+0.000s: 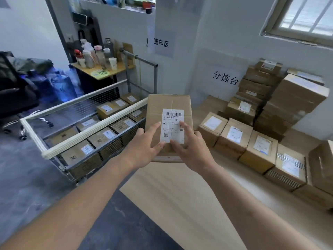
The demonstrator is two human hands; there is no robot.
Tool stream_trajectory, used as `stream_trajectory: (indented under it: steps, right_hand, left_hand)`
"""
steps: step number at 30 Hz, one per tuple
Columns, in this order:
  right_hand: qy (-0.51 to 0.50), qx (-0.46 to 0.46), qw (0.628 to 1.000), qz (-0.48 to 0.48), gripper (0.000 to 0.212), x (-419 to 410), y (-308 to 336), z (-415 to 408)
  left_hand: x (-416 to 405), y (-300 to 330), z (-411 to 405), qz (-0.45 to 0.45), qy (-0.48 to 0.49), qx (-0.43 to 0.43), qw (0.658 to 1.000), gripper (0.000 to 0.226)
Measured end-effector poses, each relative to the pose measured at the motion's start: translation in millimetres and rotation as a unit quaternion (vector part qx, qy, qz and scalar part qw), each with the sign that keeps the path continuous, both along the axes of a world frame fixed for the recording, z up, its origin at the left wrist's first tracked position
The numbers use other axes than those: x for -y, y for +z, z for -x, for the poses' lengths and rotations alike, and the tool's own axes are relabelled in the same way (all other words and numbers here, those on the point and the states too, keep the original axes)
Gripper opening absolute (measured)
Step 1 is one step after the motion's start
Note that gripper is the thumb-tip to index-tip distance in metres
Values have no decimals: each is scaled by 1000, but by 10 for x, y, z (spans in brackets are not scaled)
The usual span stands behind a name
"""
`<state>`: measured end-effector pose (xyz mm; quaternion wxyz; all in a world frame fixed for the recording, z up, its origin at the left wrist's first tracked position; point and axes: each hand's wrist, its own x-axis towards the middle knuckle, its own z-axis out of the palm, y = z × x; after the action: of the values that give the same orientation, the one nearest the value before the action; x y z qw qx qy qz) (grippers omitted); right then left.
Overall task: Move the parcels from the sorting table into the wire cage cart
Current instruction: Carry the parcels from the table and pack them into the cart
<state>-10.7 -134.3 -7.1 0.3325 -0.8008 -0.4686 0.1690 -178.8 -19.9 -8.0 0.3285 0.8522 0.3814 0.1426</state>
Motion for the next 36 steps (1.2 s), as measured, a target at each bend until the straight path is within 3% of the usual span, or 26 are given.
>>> stream_trajectory:
  steps: [16,36]
  right_hand:
    - [58,-24,997,34,75,-2436,-329,1556]
    - [174,-41,980,87,75,-4941,-887,1638]
  left_hand:
    - [-2229,-225,1675,26,52,-51,997,71]
    - [-4322,-742,1954,104,162,-89,977,74]
